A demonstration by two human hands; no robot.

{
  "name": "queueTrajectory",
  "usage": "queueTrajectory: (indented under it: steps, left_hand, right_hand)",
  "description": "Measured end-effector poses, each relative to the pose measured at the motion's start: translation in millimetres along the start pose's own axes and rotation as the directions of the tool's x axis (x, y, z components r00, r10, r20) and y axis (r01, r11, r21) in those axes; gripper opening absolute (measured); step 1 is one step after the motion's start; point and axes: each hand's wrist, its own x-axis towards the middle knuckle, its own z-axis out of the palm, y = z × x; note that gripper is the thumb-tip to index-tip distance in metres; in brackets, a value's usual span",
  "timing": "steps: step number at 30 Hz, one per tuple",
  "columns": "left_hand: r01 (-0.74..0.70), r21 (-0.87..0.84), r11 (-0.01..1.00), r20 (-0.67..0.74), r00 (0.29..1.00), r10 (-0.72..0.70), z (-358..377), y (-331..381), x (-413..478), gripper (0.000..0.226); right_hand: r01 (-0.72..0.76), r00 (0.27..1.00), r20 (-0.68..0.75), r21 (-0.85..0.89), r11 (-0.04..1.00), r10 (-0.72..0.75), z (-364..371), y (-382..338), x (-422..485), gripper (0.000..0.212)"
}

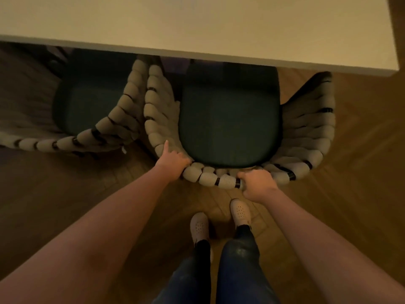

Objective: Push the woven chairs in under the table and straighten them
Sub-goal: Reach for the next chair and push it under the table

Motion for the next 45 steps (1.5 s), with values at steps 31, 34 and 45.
queueTrajectory:
  steps: [31,34,45]
  left_hand:
    - [-0.013,-0.056,0.998,-0.100,0.995,0.007,-29.4,16.7,31.3,0.037]
    - [-0.021,-0.065,0.998,-0.097,0.995,0.015,-32.3,12.0,34.1,0.041]
    - [-0.033,-0.108,0.994,-0.099,0.995,0.022,-46.4,26.2,44.4,0.041]
  right_hand:
    - [0.087,0.986,-0.141,0.015,0.996,-0.085,6.1,35.5,-9.8,0.024]
    - [0.103,0.989,-0.111,0.025,0.994,-0.099,1.0,35.2,-4.3,0.024]
    - [0.101,0.992,-0.078,0.001,0.995,-0.100,-13.6,58.0,-3.9,0.031]
